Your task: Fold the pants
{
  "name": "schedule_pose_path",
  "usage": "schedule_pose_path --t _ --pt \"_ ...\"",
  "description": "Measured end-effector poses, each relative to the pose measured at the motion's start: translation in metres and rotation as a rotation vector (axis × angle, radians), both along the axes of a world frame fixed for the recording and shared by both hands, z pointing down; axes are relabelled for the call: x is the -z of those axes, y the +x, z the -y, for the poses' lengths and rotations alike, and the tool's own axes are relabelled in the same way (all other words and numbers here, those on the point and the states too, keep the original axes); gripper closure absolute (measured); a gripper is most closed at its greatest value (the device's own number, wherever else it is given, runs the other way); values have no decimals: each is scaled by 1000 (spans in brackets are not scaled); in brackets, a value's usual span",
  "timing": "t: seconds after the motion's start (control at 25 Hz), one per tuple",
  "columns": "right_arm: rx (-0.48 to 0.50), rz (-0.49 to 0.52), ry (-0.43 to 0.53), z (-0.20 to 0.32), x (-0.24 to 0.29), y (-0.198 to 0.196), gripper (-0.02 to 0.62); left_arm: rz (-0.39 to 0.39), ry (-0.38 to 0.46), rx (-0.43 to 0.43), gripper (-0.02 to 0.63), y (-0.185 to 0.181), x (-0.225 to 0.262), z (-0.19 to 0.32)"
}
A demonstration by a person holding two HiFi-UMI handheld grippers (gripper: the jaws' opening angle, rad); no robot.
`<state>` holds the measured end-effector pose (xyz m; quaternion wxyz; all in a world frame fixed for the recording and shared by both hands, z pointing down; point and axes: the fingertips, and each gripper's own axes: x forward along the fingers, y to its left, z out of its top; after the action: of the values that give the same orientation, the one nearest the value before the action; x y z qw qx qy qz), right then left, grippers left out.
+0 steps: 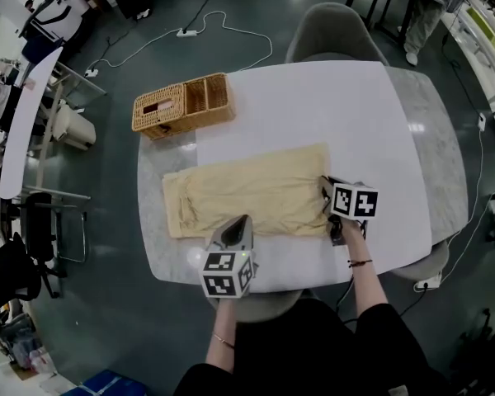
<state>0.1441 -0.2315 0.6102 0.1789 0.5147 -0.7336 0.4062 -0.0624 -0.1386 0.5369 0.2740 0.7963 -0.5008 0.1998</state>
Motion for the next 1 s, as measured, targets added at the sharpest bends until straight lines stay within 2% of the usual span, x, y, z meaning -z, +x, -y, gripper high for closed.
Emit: schedule_pose_path --t 0.56,1.0 --pt "-3 54 43 -9 32 -6 566 18 55 63 598 -16 14 -22" --pt "2 105 83 -16 66 -25 566 18 89 126 598 -43 28 -40"
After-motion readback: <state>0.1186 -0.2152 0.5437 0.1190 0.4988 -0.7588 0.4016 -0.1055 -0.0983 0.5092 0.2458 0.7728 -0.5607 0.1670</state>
